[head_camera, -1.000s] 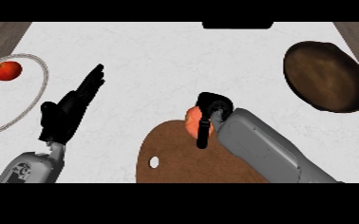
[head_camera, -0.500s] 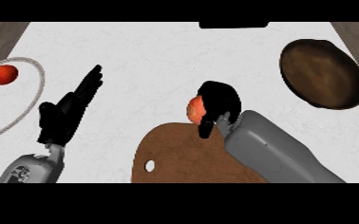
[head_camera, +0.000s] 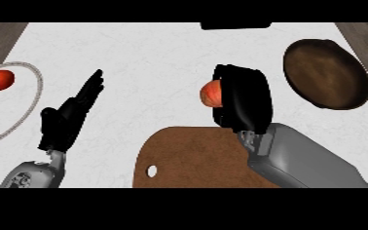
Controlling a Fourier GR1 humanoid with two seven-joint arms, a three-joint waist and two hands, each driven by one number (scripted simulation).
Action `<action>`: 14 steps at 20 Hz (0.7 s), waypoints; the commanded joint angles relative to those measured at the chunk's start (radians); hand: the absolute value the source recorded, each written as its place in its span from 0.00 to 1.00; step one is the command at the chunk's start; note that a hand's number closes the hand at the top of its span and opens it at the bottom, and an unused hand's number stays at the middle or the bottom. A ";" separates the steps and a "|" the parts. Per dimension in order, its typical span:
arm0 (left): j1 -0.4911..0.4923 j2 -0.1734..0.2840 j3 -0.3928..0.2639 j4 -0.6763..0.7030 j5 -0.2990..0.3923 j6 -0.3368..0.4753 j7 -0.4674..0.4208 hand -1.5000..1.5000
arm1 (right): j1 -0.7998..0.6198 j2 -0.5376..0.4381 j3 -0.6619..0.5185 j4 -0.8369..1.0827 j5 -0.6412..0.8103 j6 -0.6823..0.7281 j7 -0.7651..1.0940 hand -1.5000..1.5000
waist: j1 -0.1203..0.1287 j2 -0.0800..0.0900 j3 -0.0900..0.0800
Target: Pick the squash from the cutting board and place it in the pan
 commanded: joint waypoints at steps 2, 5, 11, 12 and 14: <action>-0.003 0.002 0.015 0.011 -0.004 -0.013 -0.015 0.50 | 0.089 -0.020 -0.019 -0.197 0.194 -0.049 0.199 1.00 | 0.008 0.008 0.000; -0.010 0.013 0.021 -0.029 0.005 -0.027 0.025 0.50 | 0.171 -0.076 -0.124 -0.230 0.220 -0.089 0.128 1.00 | 0.018 0.012 0.001; -0.016 0.010 0.026 -0.017 0.004 -0.045 0.020 0.50 | 0.297 -0.049 -0.307 -0.229 0.236 -0.250 0.012 1.00 | 0.026 0.018 0.003; 0.004 -0.015 0.016 -0.030 -0.008 -0.021 0.014 0.50 | 0.344 -0.051 -0.316 -0.270 0.241 -0.247 0.011 1.00 | 0.025 0.016 0.002; -0.025 -0.030 0.004 -0.020 -0.023 -0.027 0.020 0.50 | 0.384 -0.050 -0.377 -0.169 0.207 -0.327 -0.113 1.00 | 0.036 0.020 0.002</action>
